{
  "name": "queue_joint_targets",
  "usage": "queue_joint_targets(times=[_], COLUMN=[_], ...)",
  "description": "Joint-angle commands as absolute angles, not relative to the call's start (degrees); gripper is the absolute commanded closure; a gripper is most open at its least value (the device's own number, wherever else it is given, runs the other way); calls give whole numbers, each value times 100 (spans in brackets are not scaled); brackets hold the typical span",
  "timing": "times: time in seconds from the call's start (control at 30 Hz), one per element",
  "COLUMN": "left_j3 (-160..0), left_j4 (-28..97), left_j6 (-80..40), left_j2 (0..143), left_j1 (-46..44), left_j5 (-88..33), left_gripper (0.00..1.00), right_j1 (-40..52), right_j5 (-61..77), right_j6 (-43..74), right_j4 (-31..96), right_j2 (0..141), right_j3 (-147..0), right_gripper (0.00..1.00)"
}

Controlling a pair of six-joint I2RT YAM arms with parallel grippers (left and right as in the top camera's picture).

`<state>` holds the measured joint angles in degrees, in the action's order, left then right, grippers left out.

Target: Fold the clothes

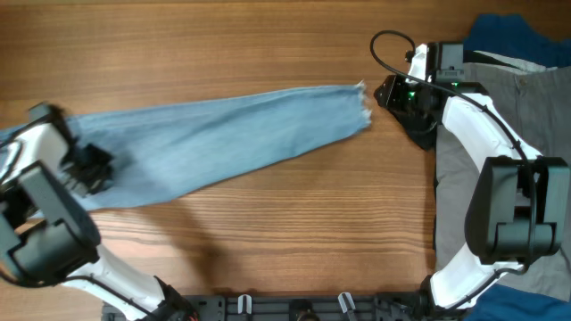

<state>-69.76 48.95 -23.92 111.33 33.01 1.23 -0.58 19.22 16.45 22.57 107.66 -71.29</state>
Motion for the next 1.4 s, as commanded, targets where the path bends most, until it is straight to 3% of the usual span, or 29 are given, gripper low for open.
queue_joint_targets(times=[0.0,0.2,0.27,0.43,0.57,0.7,0.83,0.87,0.9,1.0,1.03,1.37], left_j3=[-6869,-7089,-7207,-7747,-8204,-8232,-8232,-8232,-8232,-8232,-8232,-8232], left_j4=[4368,4309,4469,5035,5443,5561,5754,5771,5793,5798,5800,5966], left_j6=[-1481,-926,-917,-617,-639,-639,-633,-628,-617,-617,-617,-615], left_j2=[11413,11399,11386,11209,10818,10337,9865,9791,9657,9371,9306,8892], left_j1=[3918,3535,3358,3089,3030,3024,3026,3026,3022,3022,3022,3022], left_j5=[-75,-298,-331,-838,-1809,-2036,-2036,-2036,-2036,-2036,-2036,-2036], left_gripper=[73,63,52,49,42,43,43,43,43,42,41,39], right_j1=[10,143,156,246,471,718,764,755,735,701,642,-880], right_j5=[2200,3542,4032,4178,3898,3763,3385,3376,3387,3389,3389,3420], right_j6=[1103,554,427,429,449,495,998,1074,1074,1074,1070,331], right_j4=[2106,2211,2211,2346,2464,2285,2185,2141,2071,2003,2112,4248], right_j2=[11076,11797,11928,11970,11972,11983,11983,11983,11983,11979,11963,10785], right_j3=[-7144,-7144,-7144,-7140,-7063,-7004,-7004,-7004,-7004,-7030,-7102,-8523], right_gripper=[48,45,41,23,21,22,44,46,53,89,96,96])
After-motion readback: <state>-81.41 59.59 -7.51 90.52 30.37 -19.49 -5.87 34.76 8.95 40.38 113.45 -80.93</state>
